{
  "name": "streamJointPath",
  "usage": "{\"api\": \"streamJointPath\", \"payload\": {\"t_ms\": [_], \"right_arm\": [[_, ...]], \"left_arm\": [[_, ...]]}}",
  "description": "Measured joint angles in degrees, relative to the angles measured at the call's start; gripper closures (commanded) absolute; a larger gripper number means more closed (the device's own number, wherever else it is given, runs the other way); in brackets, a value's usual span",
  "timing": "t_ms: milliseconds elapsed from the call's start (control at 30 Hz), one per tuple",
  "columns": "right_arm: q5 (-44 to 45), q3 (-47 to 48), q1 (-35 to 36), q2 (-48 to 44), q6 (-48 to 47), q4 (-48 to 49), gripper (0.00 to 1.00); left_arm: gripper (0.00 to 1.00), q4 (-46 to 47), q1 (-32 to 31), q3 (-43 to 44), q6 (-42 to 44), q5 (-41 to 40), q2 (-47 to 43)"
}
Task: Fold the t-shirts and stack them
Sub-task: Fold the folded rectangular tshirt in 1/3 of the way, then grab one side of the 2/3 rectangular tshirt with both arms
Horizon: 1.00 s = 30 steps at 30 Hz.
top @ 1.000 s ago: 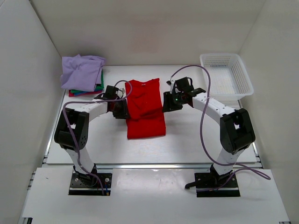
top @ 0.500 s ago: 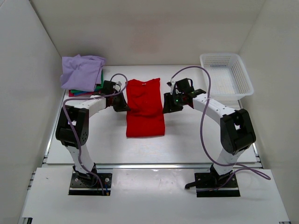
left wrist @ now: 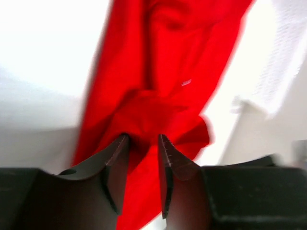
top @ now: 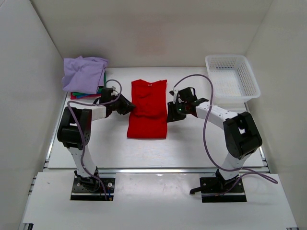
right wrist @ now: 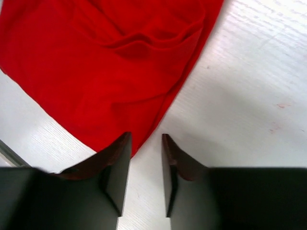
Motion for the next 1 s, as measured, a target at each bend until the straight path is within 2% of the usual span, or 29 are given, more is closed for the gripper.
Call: {"api": "streamJointPath", "payload": {"t_ms": [100,200,300,433,600,633,733,833,900,1000], "right_arm": [[-0.6,-1.2,0.7,0.0,-0.1,2.0,0.83],[-1.0,-1.5,1.1,0.0,-0.1,4.0,0.82],[-1.0,-1.5,1.4,0.0,0.0,5.4,0.8],[-0.5,-2.3,1.5,-0.5,0.3,6.8,0.77],[0.3,-4.5,1.9,-2.5,1.4,6.5,0.64],[0.5,-5.3,2.2,-3.1,1.8,6.5,0.57],[1.1,-8.2,3.7,-5.4,3.5,5.6,0.51],[3.4,-9.9,6.4,-7.2,6.4,3.6,0.5],[5.8,-9.9,8.2,-7.3,8.9,2.2,0.47],[10.9,-9.5,10.9,-7.3,13.2,-1.3,0.46]], "left_arm": [[0.57,7.7,0.1,-1.2,-5.8,0.4,-0.2],[0.55,15.1,0.1,-4.8,-10.3,-0.8,-2.1],[0.52,20.1,0.2,-7.7,-12.8,-3.0,-4.0],[0.5,20.7,1.3,-7.9,-12.2,-4.3,-5.0],[0.48,25.7,5.0,-15.4,-13.5,-3.2,-7.4],[0.48,25.5,5.8,-17.2,-13.4,-2.6,-8.4],[0.46,19.8,5.5,-19.9,-9.2,-0.5,-12.5],[0.44,11.3,0.3,-21.8,-2.5,-2.0,-20.4],[0.43,6.1,-3.9,-22.6,1.2,-4.8,-26.0],[0.41,-0.9,-8.3,-22.5,5.4,-9.8,-30.5]]}}
